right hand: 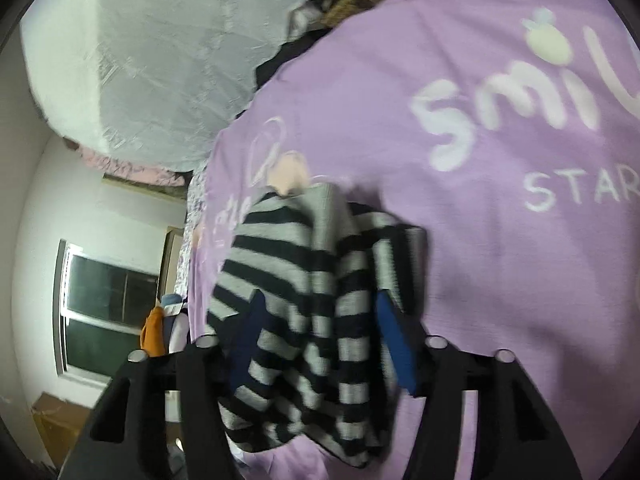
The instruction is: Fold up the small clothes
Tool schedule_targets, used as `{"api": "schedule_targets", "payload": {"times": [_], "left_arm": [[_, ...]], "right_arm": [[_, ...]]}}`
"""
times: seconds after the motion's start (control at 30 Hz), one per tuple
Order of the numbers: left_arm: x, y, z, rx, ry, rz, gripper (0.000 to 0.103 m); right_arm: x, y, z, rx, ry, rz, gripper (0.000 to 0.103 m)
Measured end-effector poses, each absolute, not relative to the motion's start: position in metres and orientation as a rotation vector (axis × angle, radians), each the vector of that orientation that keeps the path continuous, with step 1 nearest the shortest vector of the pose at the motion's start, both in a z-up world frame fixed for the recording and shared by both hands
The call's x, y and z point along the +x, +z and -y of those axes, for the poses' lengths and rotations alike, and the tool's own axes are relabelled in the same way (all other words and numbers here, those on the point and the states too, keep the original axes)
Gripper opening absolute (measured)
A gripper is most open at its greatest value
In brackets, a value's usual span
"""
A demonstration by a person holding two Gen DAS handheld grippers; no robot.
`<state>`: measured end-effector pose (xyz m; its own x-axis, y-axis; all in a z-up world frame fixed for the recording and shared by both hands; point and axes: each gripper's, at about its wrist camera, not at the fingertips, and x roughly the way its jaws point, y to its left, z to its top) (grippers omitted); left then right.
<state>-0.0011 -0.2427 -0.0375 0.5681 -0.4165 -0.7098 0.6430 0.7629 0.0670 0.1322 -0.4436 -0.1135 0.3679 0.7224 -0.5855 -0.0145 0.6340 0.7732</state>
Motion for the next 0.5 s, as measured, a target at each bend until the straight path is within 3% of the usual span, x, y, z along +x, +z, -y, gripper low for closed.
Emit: {"api": "schedule_targets", "payload": {"times": [0.23, 0.43, 0.47, 0.5], "left_arm": [[0.032, -0.008, 0.147, 0.194, -0.308, -0.71, 0.039], [0.091, -0.045, 0.116, 0.149, -0.174, -0.831, 0.041], [0.097, -0.055, 0.118, 0.15, -0.168, -0.857, 0.041], [0.096, -0.058, 0.12, 0.149, -0.157, -0.854, 0.04]], "right_arm": [[0.14, -0.126, 0.42, 0.793, 0.533, -1.163, 0.06], [0.161, -0.132, 0.402, 0.815, 0.508, -1.176, 0.06], [0.162, -0.131, 0.398, 0.807, 0.503, -1.171, 0.058], [0.161, -0.13, 0.396, 0.796, 0.496, -1.164, 0.044]]}}
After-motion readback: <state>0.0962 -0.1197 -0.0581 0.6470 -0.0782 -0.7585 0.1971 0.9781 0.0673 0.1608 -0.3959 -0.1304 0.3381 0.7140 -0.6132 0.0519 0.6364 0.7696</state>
